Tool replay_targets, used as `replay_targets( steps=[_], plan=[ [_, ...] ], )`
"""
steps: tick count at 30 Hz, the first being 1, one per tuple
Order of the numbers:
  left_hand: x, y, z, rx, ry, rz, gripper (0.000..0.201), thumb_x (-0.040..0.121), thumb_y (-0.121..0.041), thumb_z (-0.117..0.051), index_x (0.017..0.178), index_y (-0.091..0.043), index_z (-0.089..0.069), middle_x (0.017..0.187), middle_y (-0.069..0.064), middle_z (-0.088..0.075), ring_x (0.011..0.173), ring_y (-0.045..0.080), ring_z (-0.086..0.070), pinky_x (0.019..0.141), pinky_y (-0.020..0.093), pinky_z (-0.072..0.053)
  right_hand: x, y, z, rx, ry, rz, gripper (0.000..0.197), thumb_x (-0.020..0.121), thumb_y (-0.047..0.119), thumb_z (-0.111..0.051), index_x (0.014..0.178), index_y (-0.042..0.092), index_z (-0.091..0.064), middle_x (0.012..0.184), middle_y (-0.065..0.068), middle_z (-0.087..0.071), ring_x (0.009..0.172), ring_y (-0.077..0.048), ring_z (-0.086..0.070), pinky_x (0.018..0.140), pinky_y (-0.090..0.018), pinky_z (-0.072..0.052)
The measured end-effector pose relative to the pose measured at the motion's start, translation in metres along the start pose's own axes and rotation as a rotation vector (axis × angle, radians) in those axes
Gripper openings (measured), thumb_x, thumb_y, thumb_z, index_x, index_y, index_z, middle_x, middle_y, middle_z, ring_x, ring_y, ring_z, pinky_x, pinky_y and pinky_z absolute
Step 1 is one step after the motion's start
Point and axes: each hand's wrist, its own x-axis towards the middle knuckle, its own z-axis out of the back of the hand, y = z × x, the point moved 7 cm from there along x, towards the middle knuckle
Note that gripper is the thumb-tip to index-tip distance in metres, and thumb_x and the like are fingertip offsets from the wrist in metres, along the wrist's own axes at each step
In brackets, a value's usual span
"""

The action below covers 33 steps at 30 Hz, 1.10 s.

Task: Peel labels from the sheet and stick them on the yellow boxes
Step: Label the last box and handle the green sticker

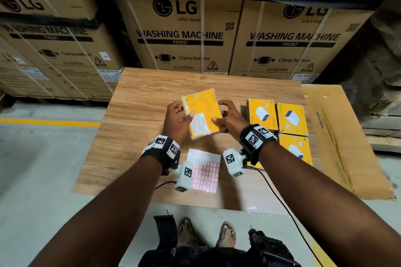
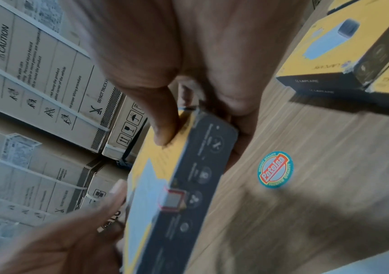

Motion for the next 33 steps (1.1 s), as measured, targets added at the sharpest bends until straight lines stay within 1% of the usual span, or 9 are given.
replay_targets(
  steps=[2,5,8,15,18,21,24,30,33],
  plan=[
    [0.006,0.0,0.008,-0.013,-0.009,0.045,0.063,0.087,-0.009,-0.07,0.141,-0.01,-0.036,0.121,0.003,-0.052,0.102,0.012,-0.055,0.086,0.031,-0.051,-0.001,0.005,0.0,-0.055,0.056,0.001,0.048,0.091,-0.005,-0.059,0.116,0.035,-0.047,0.099,-0.011,-0.058,0.086,-0.028,-0.059,0.068,-0.036,-0.052],
    [0.021,0.002,0.015,0.069,0.095,0.041,0.056,0.085,-0.017,-0.074,0.135,-0.019,-0.049,0.123,0.001,-0.057,0.113,0.013,-0.057,0.097,0.044,-0.051,-0.004,0.009,-0.001,-0.144,0.132,0.012,0.045,0.094,-0.003,-0.054,0.117,0.036,-0.054,0.1,-0.009,-0.058,0.087,-0.025,-0.059,0.068,-0.033,-0.052],
    [0.027,0.003,0.015,0.208,0.254,0.008,0.048,0.086,-0.022,-0.074,0.13,-0.022,-0.056,0.116,0.0,-0.062,0.116,0.012,-0.057,0.101,0.04,-0.049,-0.006,0.011,-0.002,-0.189,0.167,0.02,0.042,0.095,-0.002,-0.053,0.116,0.034,-0.059,0.099,-0.006,-0.057,0.087,-0.022,-0.058,0.065,-0.029,-0.05],
    [0.007,0.012,0.002,0.297,0.464,0.101,0.045,0.093,-0.026,-0.064,0.135,-0.034,-0.049,0.074,-0.002,-0.061,0.057,0.006,-0.06,0.052,0.021,-0.044,0.007,0.007,0.006,-0.293,-0.031,0.107,0.008,0.092,0.018,-0.067,0.098,0.023,-0.067,0.094,-0.003,-0.066,0.091,-0.019,-0.06,0.08,-0.029,-0.047],
    [0.007,0.024,0.001,0.263,0.396,0.207,0.038,0.093,-0.027,-0.063,0.128,-0.033,-0.048,0.076,-0.001,-0.065,0.056,0.011,-0.061,0.055,0.026,-0.05,0.014,-0.001,0.011,-0.366,-0.108,0.111,0.022,0.086,0.023,-0.073,0.105,0.023,-0.062,0.107,-0.003,-0.062,0.102,-0.021,-0.06,0.093,-0.036,-0.05],
    [0.007,0.043,0.004,0.162,0.279,0.376,0.042,0.091,-0.025,-0.066,0.122,-0.025,-0.037,0.091,0.009,-0.069,0.065,0.026,-0.066,0.066,0.04,-0.059,0.013,-0.005,0.009,-0.529,-0.117,0.094,0.044,0.085,0.025,-0.074,0.123,0.014,-0.054,0.118,-0.005,-0.053,0.11,-0.022,-0.053,0.09,-0.032,-0.043],
    [0.008,0.057,0.005,0.046,0.185,0.461,0.047,0.088,-0.02,-0.069,0.117,-0.02,-0.032,0.099,0.018,-0.066,0.063,0.027,-0.067,0.067,0.043,-0.06,0.01,-0.011,0.002,-0.648,-0.107,0.061,0.071,0.082,0.033,-0.077,0.139,0.009,-0.041,0.135,-0.015,-0.048,0.122,-0.029,-0.05,0.087,-0.027,-0.038],
    [0.004,0.082,-0.006,-0.12,0.056,0.619,0.045,0.089,-0.019,-0.068,0.122,-0.009,-0.04,0.113,0.018,-0.063,0.078,0.028,-0.066,0.056,0.036,-0.057,0.013,-0.034,-0.005,-0.671,-0.094,-0.076,0.083,0.077,0.052,-0.075,0.138,0.011,-0.036,0.134,-0.016,-0.05,0.12,-0.033,-0.052,0.085,-0.03,-0.042],
    [0.003,0.091,-0.012,-0.167,0.006,0.651,0.05,0.089,-0.017,-0.067,0.128,-0.004,-0.04,0.11,0.02,-0.061,0.073,0.029,-0.066,0.058,0.036,-0.059,0.015,-0.046,-0.003,-0.619,-0.107,-0.172,0.086,0.077,0.056,-0.074,0.135,0.01,-0.031,0.128,-0.012,-0.054,0.116,-0.032,-0.056,0.085,-0.034,-0.046]
  ],
)
